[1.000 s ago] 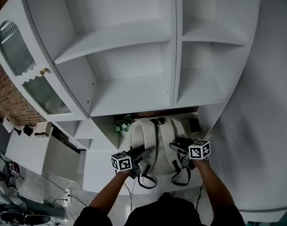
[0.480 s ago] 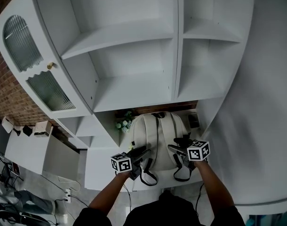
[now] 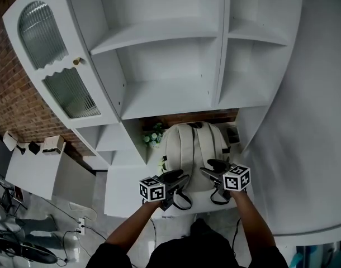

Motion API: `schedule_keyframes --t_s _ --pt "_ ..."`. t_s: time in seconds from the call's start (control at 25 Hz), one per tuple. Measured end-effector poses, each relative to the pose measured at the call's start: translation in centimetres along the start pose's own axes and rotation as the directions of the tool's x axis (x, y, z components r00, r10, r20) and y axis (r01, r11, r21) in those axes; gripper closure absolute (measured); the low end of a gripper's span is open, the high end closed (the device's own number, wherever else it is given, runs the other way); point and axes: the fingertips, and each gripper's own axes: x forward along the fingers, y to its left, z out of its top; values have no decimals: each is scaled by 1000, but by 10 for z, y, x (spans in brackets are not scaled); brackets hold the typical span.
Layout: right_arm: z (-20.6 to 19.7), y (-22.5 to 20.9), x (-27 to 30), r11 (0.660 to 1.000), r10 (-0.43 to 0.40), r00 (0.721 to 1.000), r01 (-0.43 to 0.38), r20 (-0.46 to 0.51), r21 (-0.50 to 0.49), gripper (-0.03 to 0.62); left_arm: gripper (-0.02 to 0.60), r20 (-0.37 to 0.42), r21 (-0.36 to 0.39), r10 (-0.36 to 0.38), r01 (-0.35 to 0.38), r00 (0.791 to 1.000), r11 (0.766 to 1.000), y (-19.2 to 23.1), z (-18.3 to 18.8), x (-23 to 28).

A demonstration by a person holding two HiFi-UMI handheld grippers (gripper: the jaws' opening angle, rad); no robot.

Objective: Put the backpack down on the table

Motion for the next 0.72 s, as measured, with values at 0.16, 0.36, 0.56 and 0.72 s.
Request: schedule_keyframes --t_s 0.16,0.36,0.56,0.72 --pt "-7 30 2 1000 -18 1000 18 8 22 349 373 1 11 -19 19 1000 1000 -22 -4 -3" --pt "-13 55 -10 991 -130 990 129 57 24 481 442 23 72 -28 26 999 997 -62 -12 -10" --pt "-25 84 -27 963 -268 961 269 74 1 565 562 62 108 -17 10 998 994 -98 -21 -25" --pt "-38 105 -44 936 -350 934 352 77 -17 574 565 55 98 49 -54 997 994 -111 -37 -36"
